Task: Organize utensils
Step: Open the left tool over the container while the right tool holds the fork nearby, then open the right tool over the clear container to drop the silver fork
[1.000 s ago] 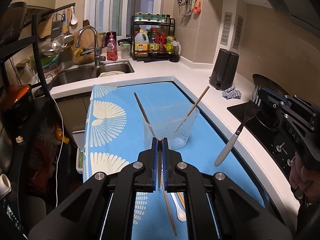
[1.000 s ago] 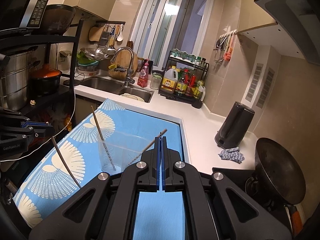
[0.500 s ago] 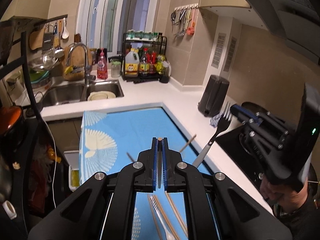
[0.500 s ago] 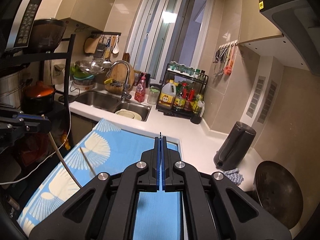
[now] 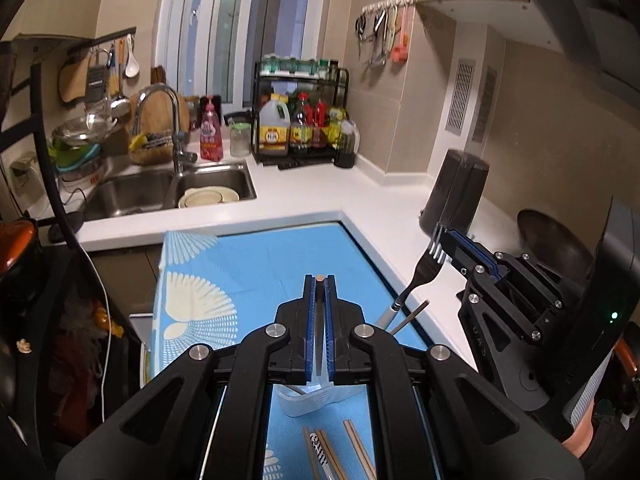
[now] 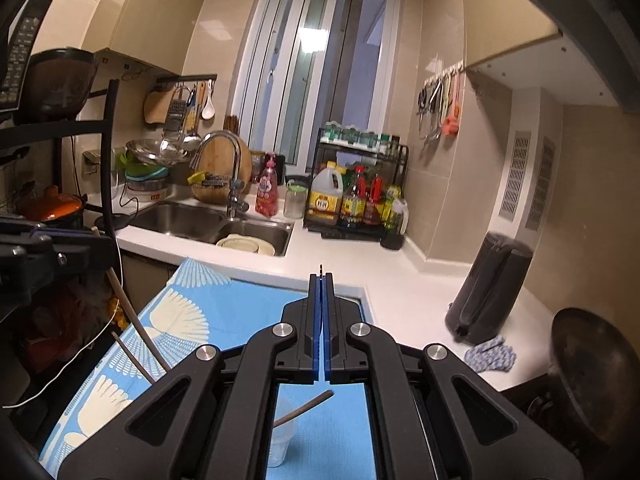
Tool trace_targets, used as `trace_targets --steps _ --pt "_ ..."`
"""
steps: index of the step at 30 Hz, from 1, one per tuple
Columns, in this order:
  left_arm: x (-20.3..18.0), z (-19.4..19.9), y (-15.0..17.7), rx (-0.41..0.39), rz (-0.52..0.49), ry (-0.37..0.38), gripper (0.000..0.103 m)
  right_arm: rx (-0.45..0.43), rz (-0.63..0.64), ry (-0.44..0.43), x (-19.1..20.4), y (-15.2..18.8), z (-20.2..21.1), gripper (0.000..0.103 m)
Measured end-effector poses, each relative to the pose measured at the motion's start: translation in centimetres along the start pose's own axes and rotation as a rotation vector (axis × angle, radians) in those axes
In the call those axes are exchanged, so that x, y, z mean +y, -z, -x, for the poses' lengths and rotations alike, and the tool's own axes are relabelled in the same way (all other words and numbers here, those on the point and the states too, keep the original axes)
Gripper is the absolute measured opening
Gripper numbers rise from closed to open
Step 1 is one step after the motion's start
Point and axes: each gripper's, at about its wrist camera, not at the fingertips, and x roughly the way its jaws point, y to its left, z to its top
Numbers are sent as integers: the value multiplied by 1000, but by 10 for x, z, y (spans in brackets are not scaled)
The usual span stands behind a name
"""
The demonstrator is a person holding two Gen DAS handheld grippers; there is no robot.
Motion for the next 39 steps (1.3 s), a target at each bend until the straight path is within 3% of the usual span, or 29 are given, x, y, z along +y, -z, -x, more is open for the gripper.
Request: trace_targets --steps 10,17,22,27,30,31,39 --pt "-1 -64 38 136 -32 -1 5 104 10 -49 15 45 -29 1" --pt "15 -70 23 105 11 -19 8 122 14 -48 12 57 -17 3" --pt "18 -71 12 74 26 -18 34 112 5 -53 5 58 1 6" --pt "19 -63 12 47 21 -35 37 99 -39 -62 -5 62 19 7" --pt "19 -51 14 12 6 -63 40 81 -35 -59 -5 65 32 15" --pt "20 -46 14 0 7 -62 46 73 -39 -56 -6 66 39 18" --pt "20 13 52 -117 -8 -102 55 14 -90 -59 -14 92 100 24"
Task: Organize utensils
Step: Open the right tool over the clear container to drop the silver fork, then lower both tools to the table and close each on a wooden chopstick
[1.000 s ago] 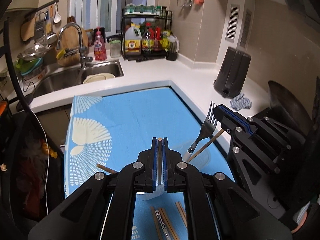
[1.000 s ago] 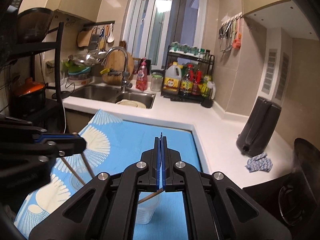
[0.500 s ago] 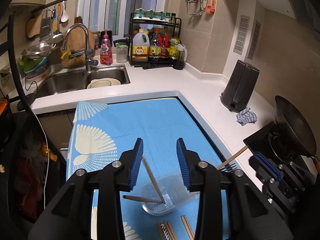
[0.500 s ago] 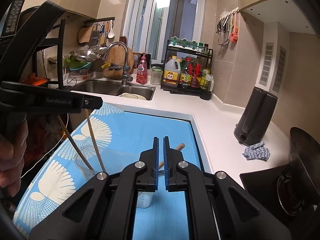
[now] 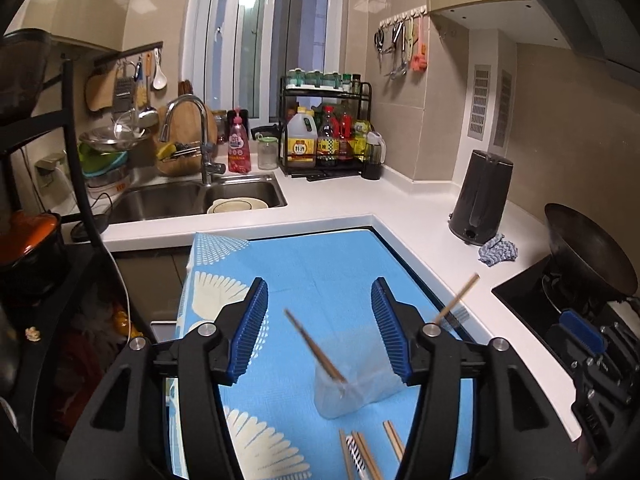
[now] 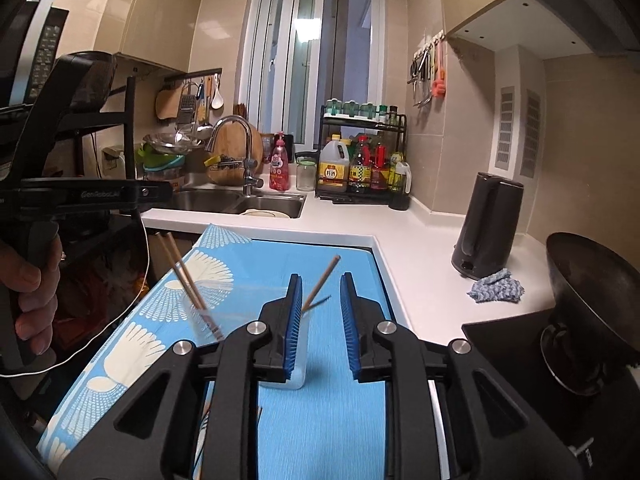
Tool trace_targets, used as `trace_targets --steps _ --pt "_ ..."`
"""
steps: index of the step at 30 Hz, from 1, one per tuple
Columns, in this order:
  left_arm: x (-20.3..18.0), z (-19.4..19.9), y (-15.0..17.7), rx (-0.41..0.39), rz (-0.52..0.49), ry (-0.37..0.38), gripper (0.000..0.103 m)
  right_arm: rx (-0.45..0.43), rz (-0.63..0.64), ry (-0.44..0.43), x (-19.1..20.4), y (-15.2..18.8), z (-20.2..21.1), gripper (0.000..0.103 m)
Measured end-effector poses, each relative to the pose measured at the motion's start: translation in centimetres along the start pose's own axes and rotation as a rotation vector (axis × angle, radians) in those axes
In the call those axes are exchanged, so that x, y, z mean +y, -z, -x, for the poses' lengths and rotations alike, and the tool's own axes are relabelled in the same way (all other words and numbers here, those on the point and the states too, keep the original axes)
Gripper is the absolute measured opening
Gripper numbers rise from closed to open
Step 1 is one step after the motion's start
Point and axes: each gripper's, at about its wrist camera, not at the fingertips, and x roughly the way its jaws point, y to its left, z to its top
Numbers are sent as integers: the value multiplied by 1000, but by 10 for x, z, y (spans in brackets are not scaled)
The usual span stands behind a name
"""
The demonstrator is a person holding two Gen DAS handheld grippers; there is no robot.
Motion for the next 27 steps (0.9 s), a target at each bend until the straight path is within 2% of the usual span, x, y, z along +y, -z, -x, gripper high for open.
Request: trace_targets --steps 2,8,15,17,22,27 --pt "1 15 21 -11 15 0 57 7 -18 -14 0 13 12 28" --pt "-5 41 95 1 41 -28 59 33 -57 4 7 67 36 29" --pt "-13 50 185 64 64 -50 59 107 -104 -6 18 134 50 29" --pt "-18 52 210 61 68 -81 59 140 -111 -20 24 153 50 28" --pt "-25 58 255 65 91 -110 53 231 -117 -65 39 188 46 26" --pt "-38 62 279 71 58 -96 50 291 -150 -103 44 202 38 26"
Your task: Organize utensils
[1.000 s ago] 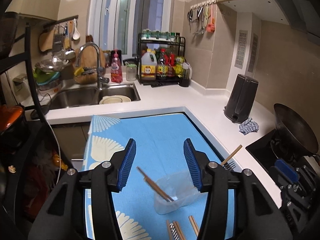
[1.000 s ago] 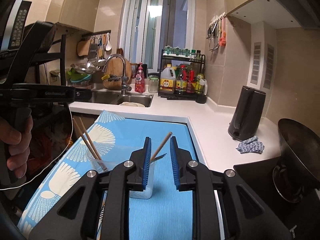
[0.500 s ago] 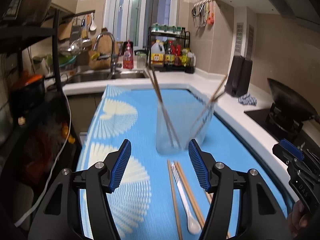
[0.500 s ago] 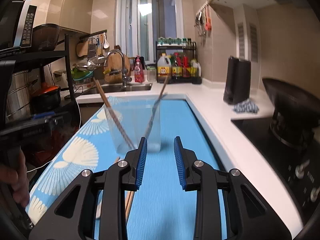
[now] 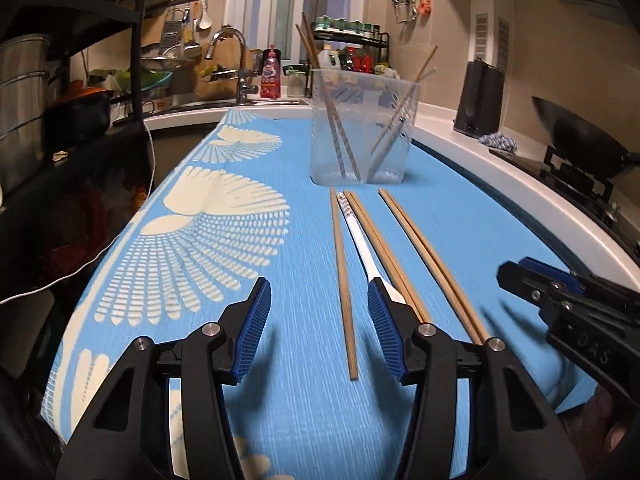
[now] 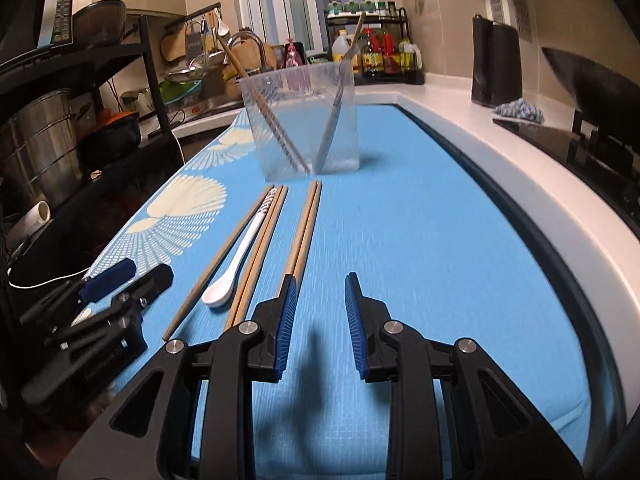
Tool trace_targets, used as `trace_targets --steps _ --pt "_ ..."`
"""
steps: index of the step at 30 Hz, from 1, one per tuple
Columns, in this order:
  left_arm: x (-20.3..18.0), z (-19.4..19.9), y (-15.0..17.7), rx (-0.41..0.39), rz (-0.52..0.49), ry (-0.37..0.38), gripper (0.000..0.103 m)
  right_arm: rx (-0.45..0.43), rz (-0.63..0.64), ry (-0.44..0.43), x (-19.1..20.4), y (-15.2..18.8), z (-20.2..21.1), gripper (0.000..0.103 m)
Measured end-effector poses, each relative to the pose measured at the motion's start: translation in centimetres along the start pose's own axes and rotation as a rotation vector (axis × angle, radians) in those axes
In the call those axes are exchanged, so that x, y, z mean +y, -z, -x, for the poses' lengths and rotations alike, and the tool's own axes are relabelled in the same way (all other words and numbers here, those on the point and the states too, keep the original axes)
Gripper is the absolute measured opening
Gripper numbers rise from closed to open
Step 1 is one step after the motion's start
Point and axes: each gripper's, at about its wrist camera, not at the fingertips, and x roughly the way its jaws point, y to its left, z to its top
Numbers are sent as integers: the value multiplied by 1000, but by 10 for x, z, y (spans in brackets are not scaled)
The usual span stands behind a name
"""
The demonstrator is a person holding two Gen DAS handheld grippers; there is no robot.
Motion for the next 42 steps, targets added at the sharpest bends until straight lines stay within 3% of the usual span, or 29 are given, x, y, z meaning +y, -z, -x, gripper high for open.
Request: trace_targets --steps 11,15,27,30,35,42 --pt "-2 -9 11 41 -4 22 33 85 33 -4 12 14 -20 25" --pt "-5 -13 16 65 -12 23 28 104 26 24 8 16 -24 17" --pt "-15 -16 21 70 -47 11 27 77 56 56 2 15 -26 6" --pt "-15 -15 21 68 -49 8 22 67 66 52 0 16 -26 6" --pt "-15 -15 21 66 -49 8 6 54 67 77 -6 15 -25 6" --pt "-4 -14 21 55 -24 -15 6 63 70 127 -19 13 -23 7"
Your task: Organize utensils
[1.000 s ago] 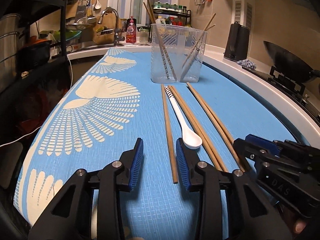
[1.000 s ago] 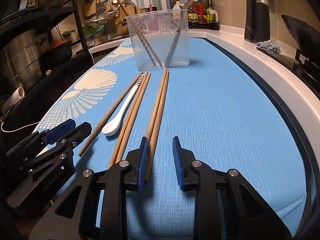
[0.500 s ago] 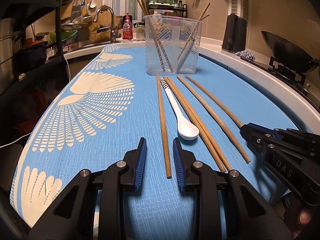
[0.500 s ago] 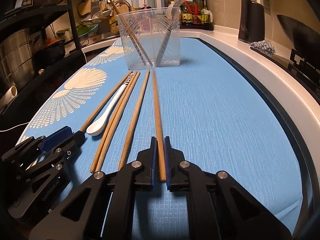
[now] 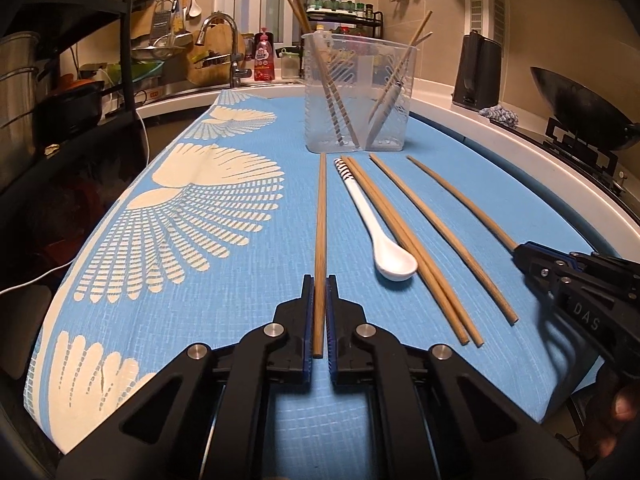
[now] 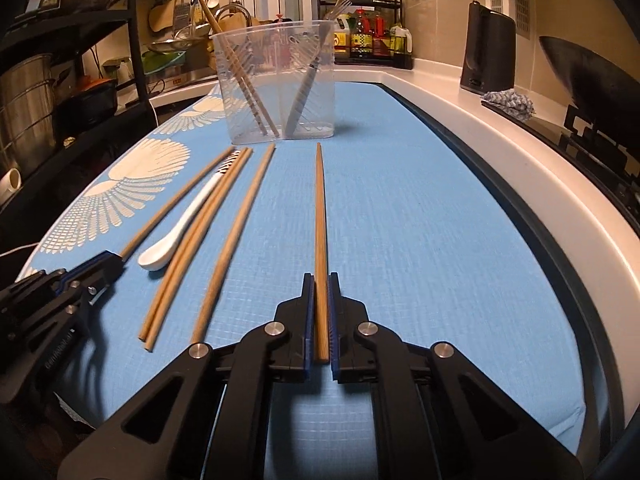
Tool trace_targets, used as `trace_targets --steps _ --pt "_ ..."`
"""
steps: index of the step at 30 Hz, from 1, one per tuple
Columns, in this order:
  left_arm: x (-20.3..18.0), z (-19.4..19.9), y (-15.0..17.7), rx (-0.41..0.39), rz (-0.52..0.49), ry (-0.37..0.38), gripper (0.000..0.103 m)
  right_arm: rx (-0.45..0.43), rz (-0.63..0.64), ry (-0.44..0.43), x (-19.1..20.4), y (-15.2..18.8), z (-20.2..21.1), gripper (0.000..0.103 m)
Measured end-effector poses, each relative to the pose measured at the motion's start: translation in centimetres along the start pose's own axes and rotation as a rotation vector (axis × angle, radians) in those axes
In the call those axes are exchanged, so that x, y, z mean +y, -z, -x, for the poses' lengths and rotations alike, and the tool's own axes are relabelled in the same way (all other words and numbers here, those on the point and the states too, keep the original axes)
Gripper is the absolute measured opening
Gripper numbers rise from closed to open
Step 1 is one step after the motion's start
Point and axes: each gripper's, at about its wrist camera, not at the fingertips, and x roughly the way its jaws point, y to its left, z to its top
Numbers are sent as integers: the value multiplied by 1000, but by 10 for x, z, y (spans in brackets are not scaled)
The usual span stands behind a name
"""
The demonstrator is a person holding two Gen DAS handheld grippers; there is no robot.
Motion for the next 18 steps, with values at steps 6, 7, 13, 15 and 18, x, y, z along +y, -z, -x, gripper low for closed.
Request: trace_targets --steps 6,7,13,15,18 --pt "11 4 4 -21 15 -6 6 -5 0 51 -13 0 -1 7" --pt "11 5 5 -22 13 -6 6 -7 8 55 -13 0 -1 7" --pt "9 5 4 -30 11 -13 6 -15 32 67 -12 2 -1 7" --pt "9 5 5 -32 7 -15 6 -14 24 58 -14 2 -1 8" --pt "8 5 5 -35 3 -19 6 -15 23 57 -14 2 -1 9"
